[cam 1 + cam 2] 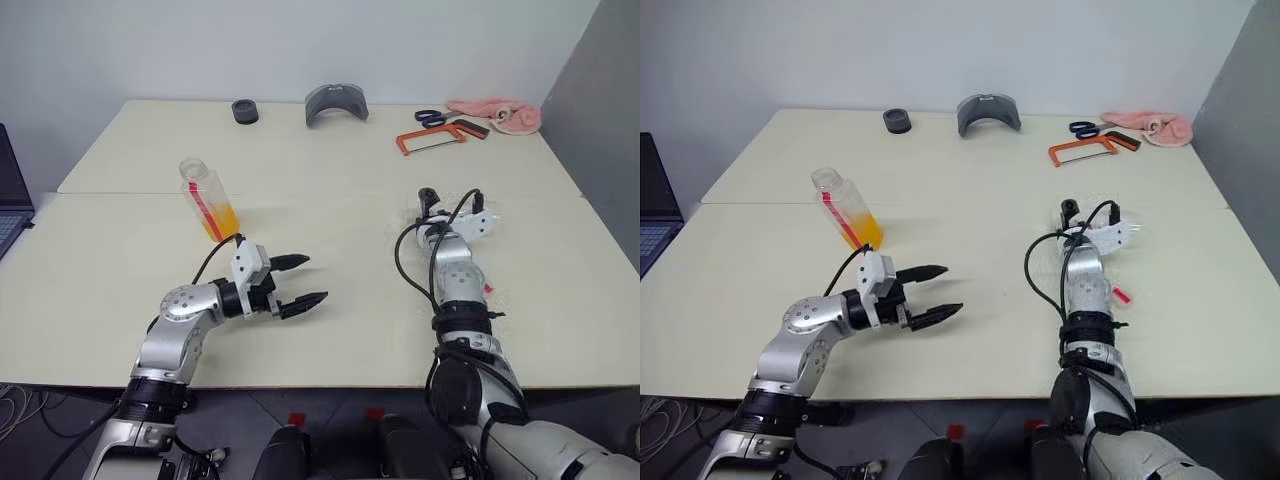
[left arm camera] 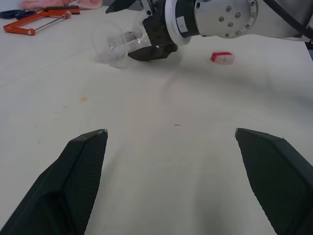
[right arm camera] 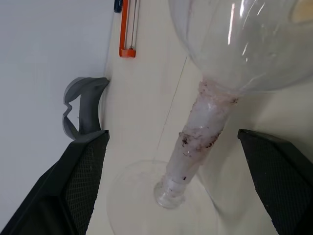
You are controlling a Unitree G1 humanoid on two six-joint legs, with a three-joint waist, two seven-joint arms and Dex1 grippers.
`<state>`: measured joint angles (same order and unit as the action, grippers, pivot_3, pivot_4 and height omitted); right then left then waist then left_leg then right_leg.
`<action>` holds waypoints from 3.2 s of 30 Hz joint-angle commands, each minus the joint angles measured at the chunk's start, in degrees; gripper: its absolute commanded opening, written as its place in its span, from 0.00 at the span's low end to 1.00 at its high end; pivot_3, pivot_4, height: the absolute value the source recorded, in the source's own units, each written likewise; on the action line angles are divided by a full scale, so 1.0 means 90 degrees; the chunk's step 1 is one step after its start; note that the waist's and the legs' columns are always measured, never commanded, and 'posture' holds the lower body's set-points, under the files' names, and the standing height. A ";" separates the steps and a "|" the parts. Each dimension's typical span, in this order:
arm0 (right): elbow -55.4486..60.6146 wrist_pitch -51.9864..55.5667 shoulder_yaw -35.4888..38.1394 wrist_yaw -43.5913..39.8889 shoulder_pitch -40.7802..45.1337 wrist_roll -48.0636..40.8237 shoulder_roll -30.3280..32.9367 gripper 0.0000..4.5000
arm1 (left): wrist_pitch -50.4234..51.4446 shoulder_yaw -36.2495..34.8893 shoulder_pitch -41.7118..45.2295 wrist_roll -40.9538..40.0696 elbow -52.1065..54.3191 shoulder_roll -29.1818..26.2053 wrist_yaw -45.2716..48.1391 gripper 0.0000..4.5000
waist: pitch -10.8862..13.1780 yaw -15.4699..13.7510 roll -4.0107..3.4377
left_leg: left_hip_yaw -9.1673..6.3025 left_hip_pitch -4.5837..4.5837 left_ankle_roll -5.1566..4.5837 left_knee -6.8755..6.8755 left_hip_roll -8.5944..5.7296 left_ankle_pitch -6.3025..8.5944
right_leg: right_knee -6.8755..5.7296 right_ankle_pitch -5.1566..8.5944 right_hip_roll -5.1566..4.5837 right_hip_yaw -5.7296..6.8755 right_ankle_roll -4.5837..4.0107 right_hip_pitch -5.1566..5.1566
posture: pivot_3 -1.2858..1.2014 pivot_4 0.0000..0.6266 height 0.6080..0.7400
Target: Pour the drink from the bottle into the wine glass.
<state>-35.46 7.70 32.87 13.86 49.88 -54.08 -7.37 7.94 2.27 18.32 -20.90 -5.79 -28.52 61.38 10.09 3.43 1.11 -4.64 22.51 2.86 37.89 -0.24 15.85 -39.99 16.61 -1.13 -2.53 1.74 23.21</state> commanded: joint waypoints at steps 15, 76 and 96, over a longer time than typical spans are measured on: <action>-0.0696 -0.0369 0.0531 -0.0440 0.0297 -0.0242 -0.0103 0.08 | 0.0380 -0.0204 0.0314 -0.0282 0.0647 0.0019 -0.0214 1.00 | 0.0002 -0.0001 -0.0007 | 0.0000 0.0000 0.0000 0.0000 0.0003 0.0000 | 0.0001 0.0000 -0.0002 -0.0001 0.0000 -0.0002 | 0.52 0.24 1.00; -0.2776 -0.3603 -0.4250 -0.4841 0.0130 0.5715 0.0050 0.04 | 0.0885 -0.1831 -0.1040 -0.0695 0.2029 -0.0765 -0.1672 1.00 | 0.0014 0.0040 -0.0020 | -0.0030 -0.0006 0.0002 -0.0006 0.0004 0.0000 | 0.0003 -0.0001 -0.0009 -0.0001 -0.0003 0.0006 | 0.52 0.24 1.00; -0.2712 -0.3560 -0.4147 -0.5100 -0.0009 0.5616 -0.0074 0.99 | 0.1277 -0.2163 -0.0985 -0.1059 0.2389 -0.1039 -0.1725 1.00 | 0.0014 0.0038 -0.0020 | -0.0030 -0.0005 0.0003 -0.0006 0.0004 -0.0001 | 0.0003 -0.0001 -0.0009 0.0000 -0.0004 0.0006 | 0.52 0.24 1.00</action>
<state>-61.22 -23.43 -5.19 -31.39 49.56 -3.00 -7.27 19.78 -15.52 9.00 -29.32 13.96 -36.89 45.73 10.21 3.78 0.93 -4.91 22.46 2.89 37.84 -0.21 15.84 -39.96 16.60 -1.21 -2.53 1.71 23.27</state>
